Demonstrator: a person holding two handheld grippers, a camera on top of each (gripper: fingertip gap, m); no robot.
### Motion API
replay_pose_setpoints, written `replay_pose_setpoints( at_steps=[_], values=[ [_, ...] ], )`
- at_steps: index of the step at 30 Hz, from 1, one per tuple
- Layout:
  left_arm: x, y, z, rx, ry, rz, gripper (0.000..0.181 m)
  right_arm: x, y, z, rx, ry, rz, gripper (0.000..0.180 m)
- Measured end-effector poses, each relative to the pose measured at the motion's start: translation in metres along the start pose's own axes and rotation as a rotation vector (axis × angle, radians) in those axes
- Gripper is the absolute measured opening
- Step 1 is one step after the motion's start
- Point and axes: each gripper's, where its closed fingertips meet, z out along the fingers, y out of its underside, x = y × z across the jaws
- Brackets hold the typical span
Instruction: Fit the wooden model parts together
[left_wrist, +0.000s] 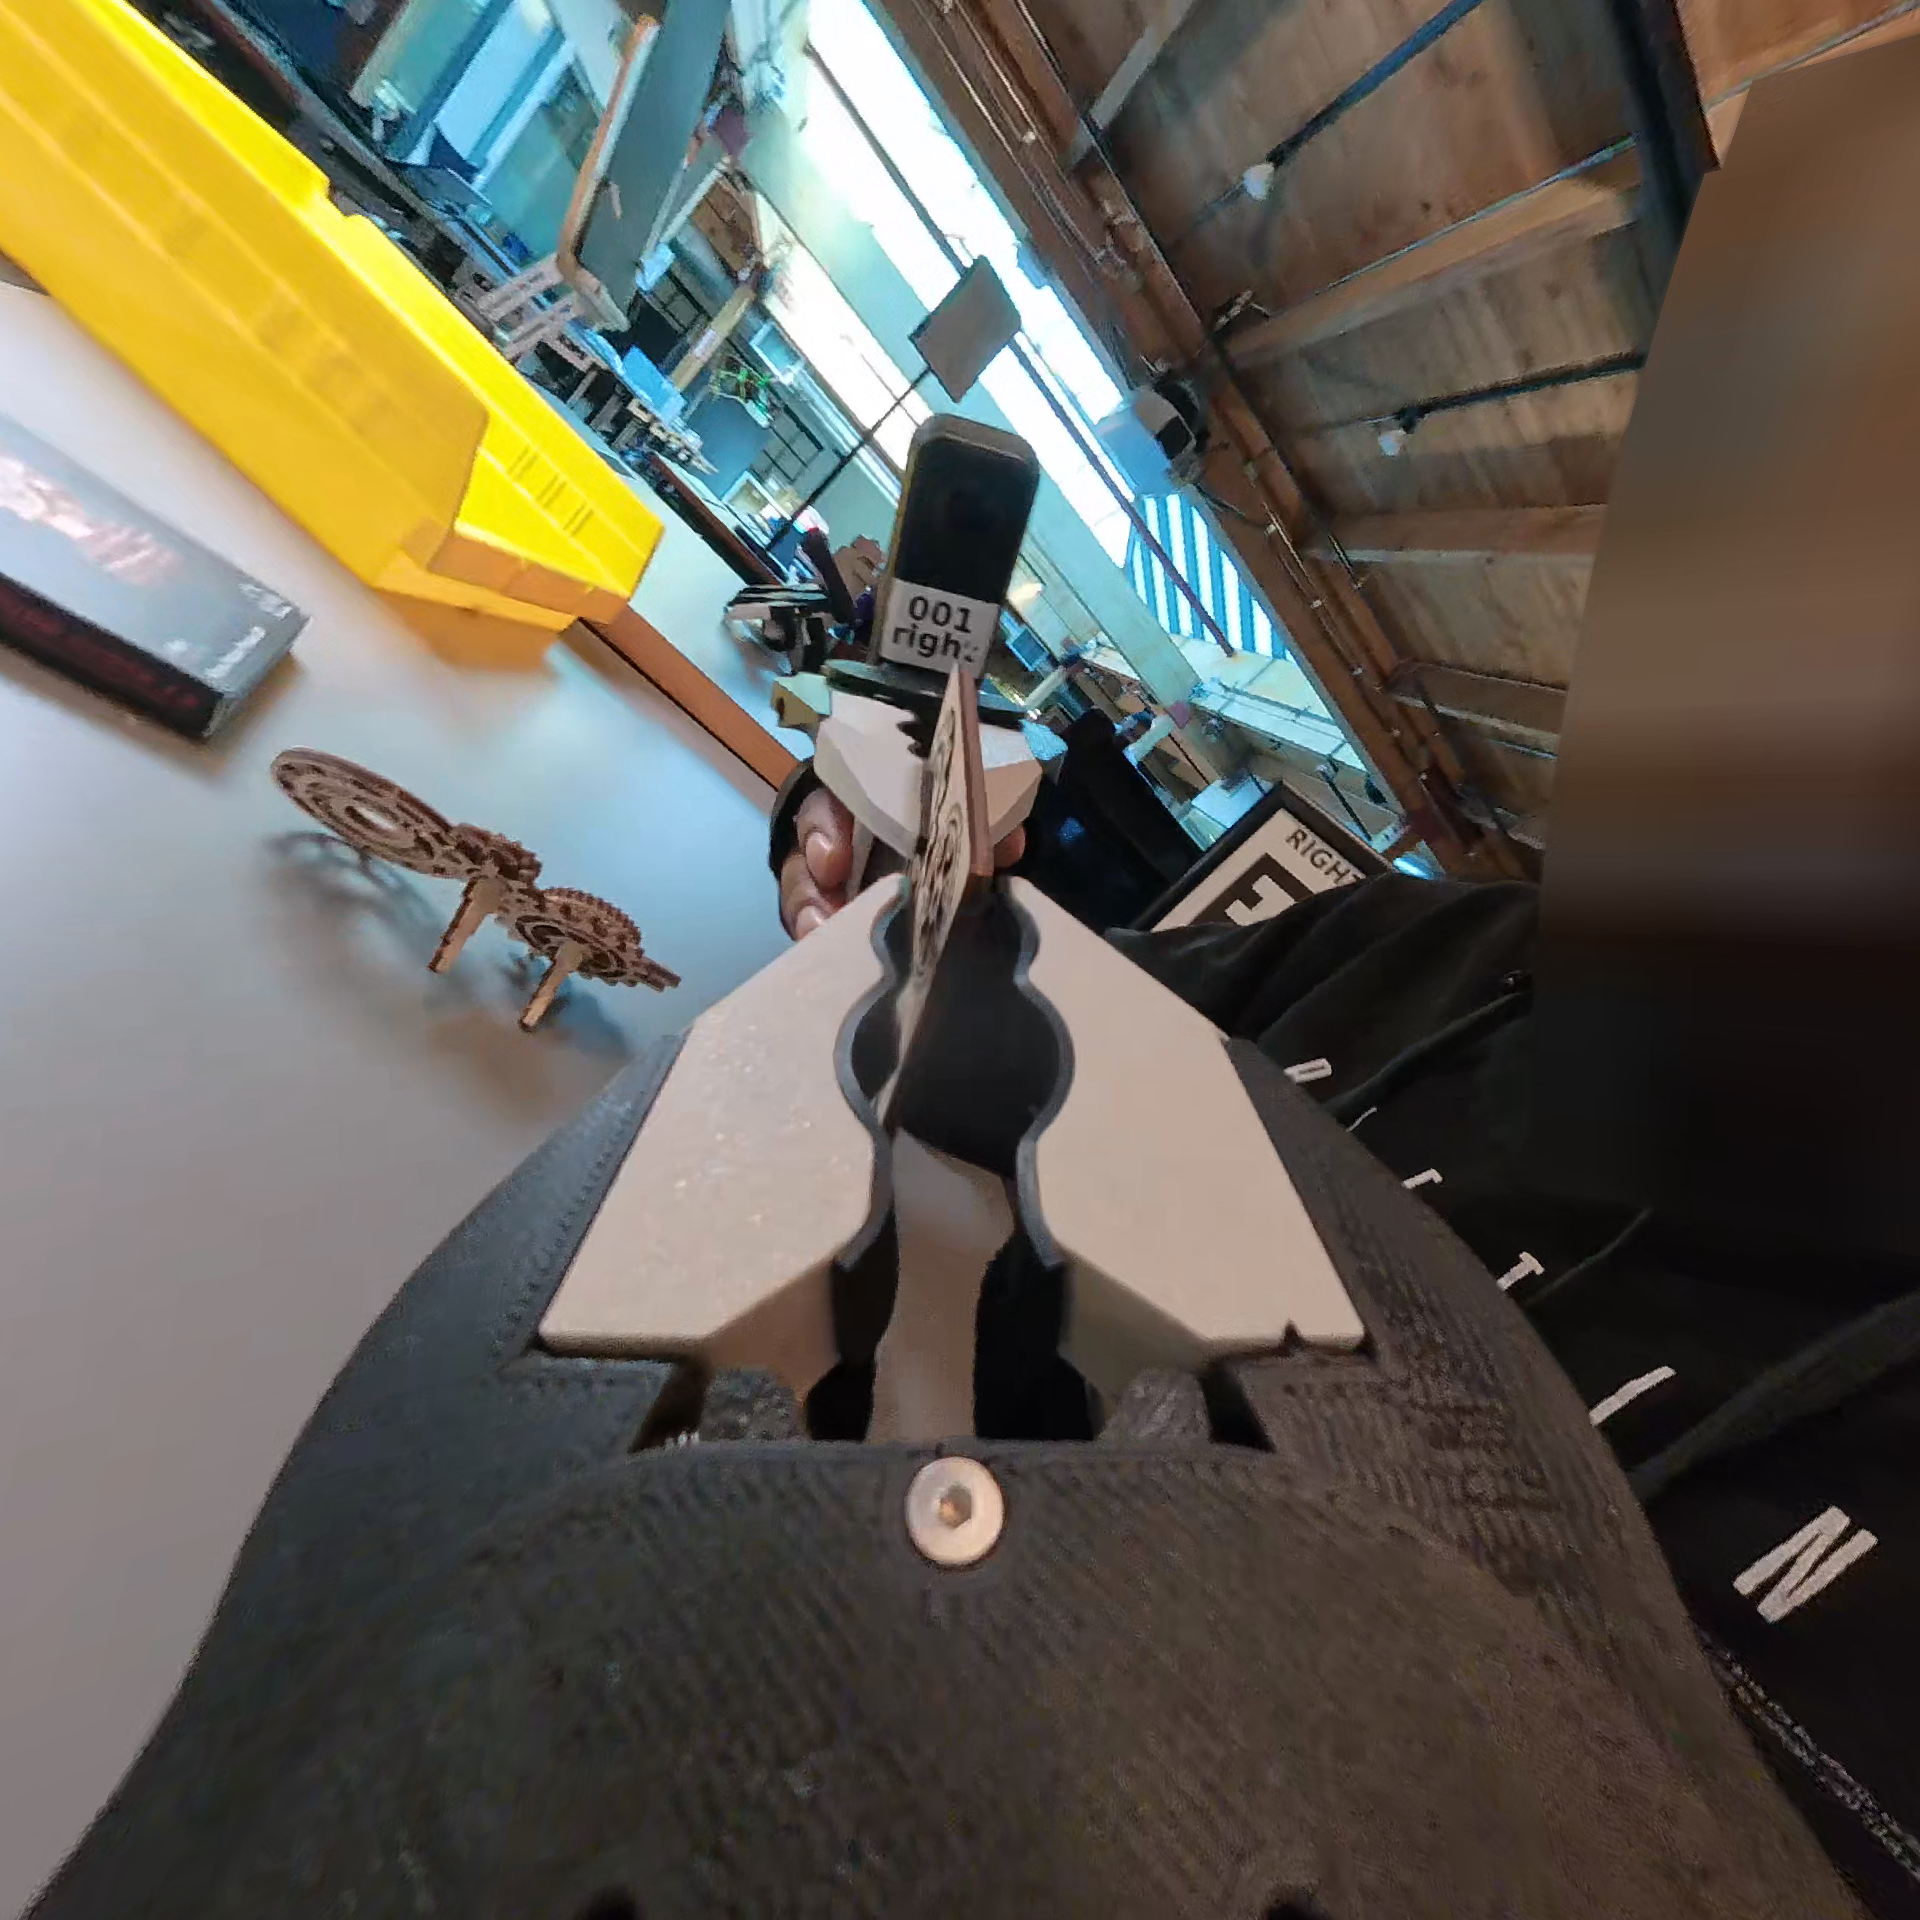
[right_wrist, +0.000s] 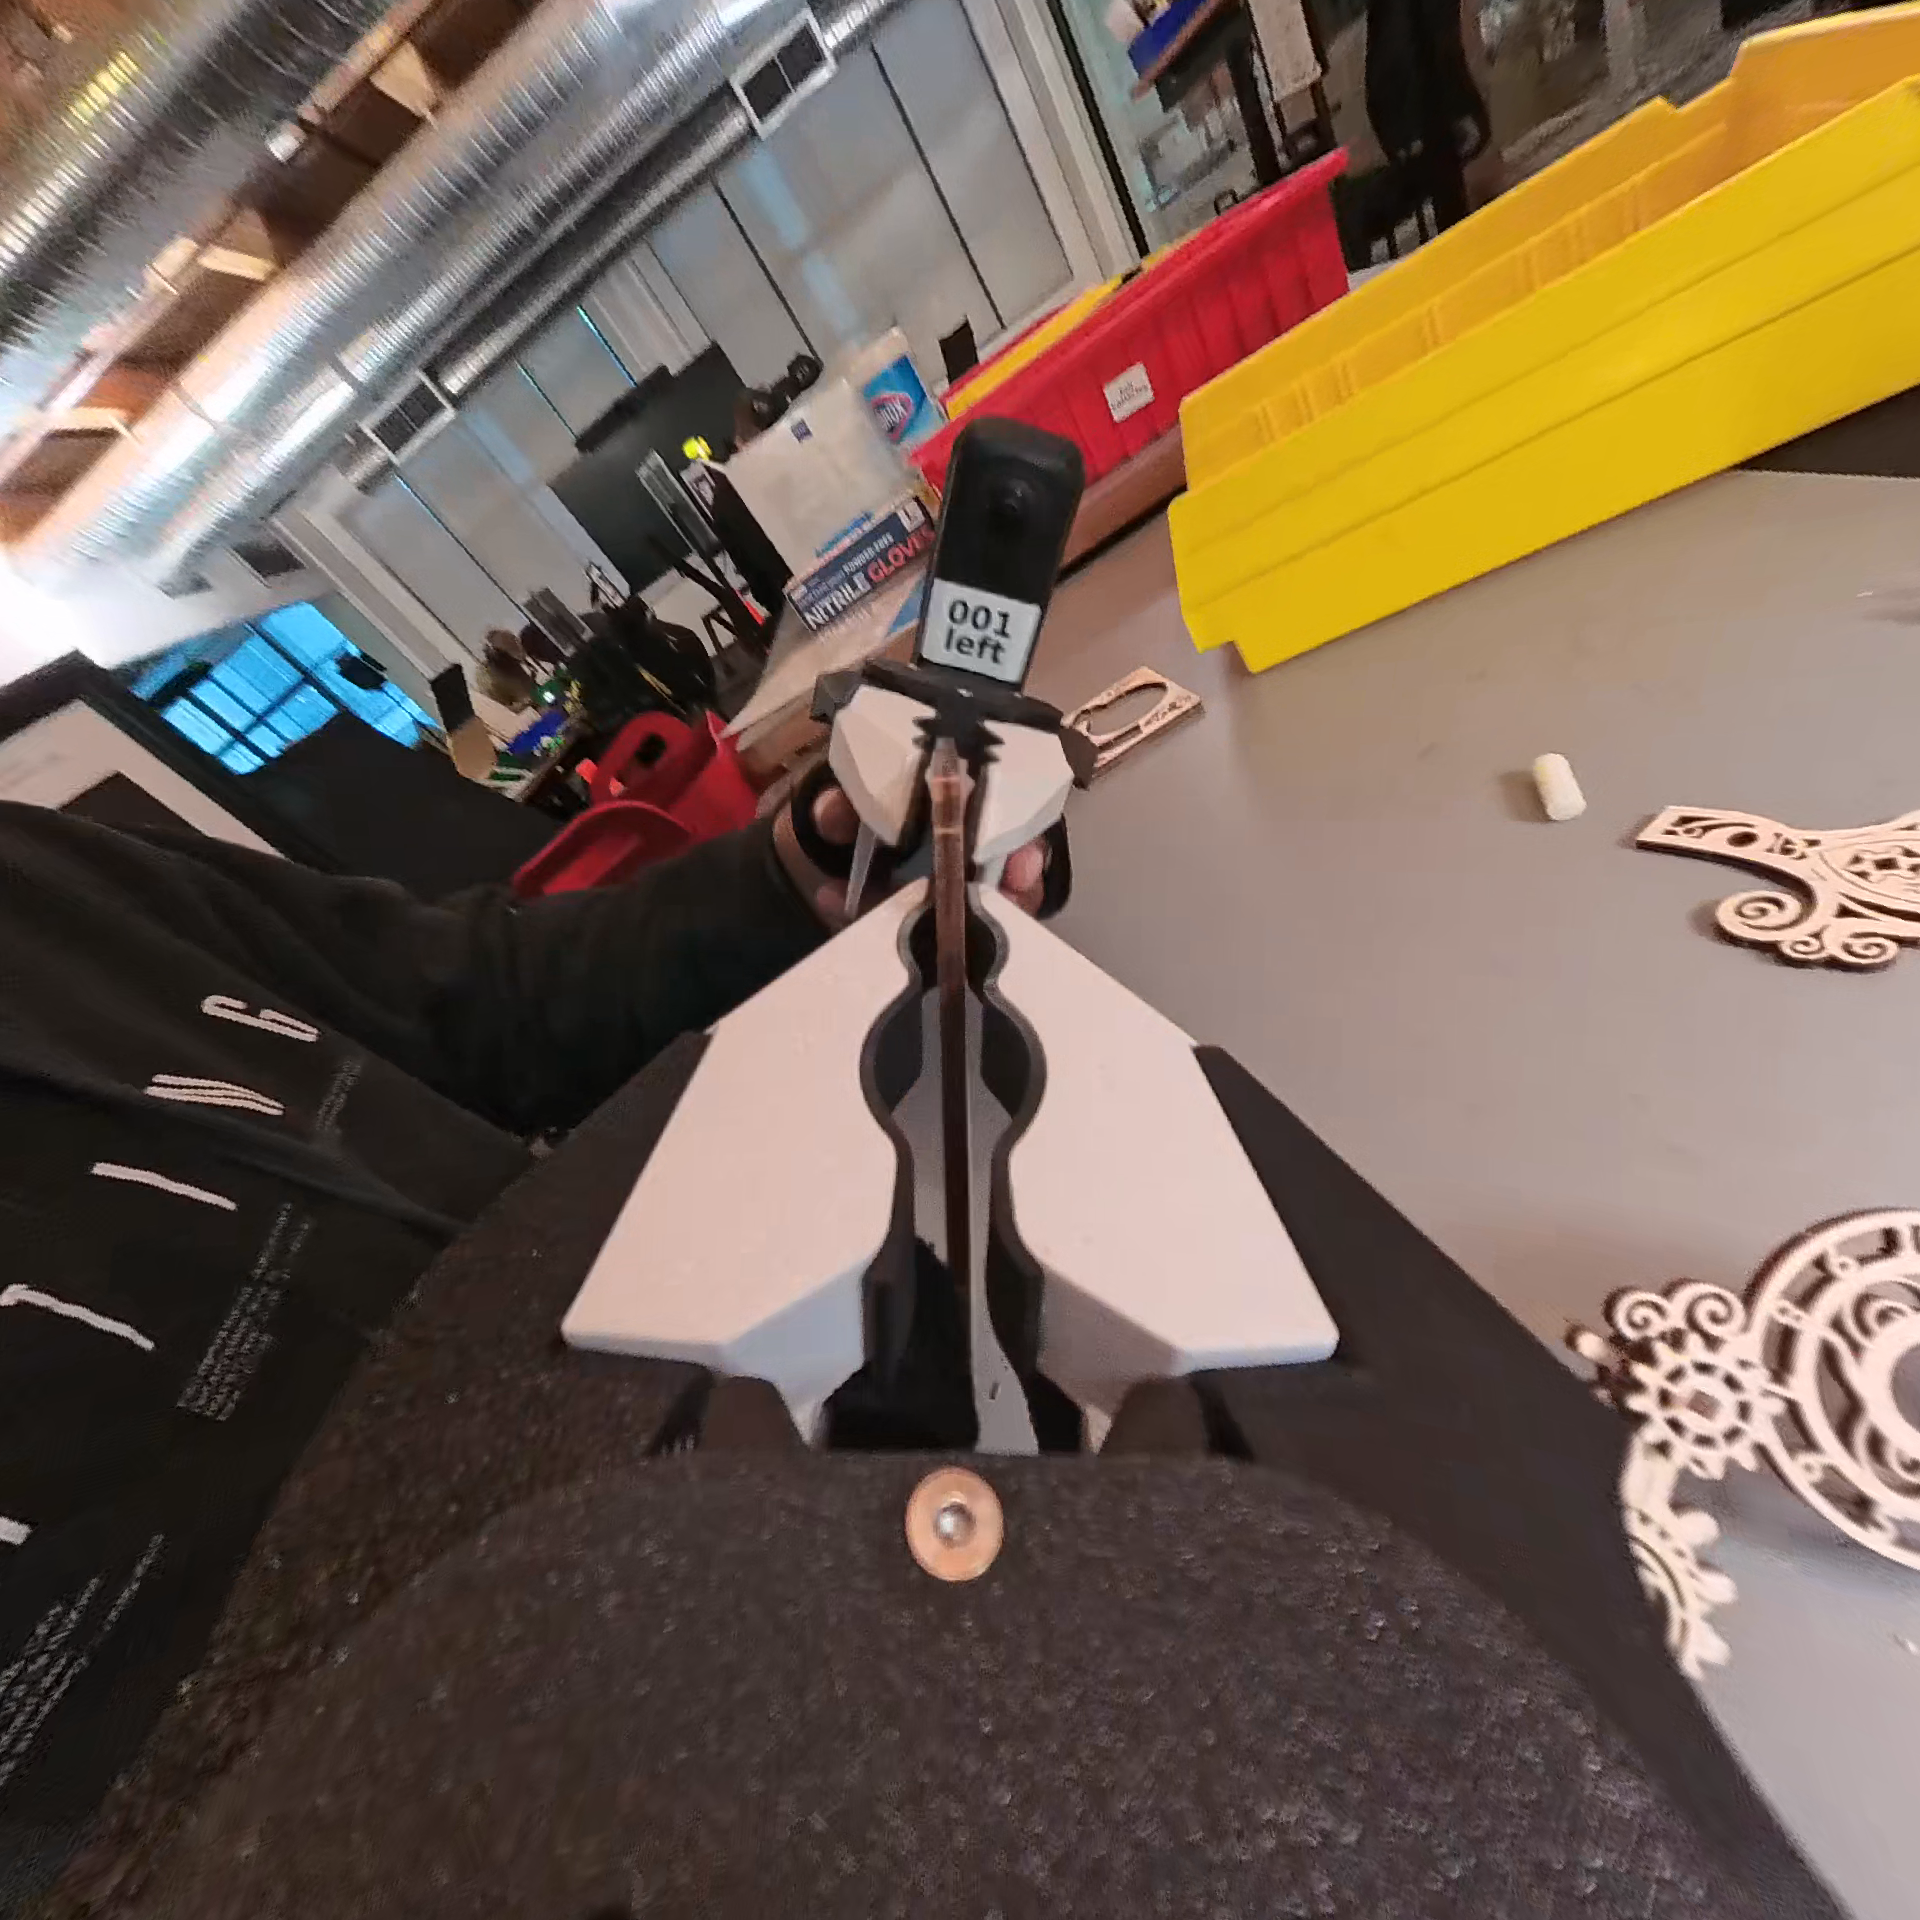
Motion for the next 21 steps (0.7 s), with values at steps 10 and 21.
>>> replay_pose_setpoints(
  at_steps=[10, 21],
  values=[
    [-0.008, 0.011, 0.015, -0.095, -0.133, 0.170, 0.002, 0.016, 0.003, -0.004, 0.028, 0.025, 0.026, 0.000],
    [-0.026, 0.011, 0.001, -0.081, -0.164, -0.009, 0.002, 0.037, 0.022, 0.006, -0.117, 0.219, -0.027, 0.001]
  ],
)
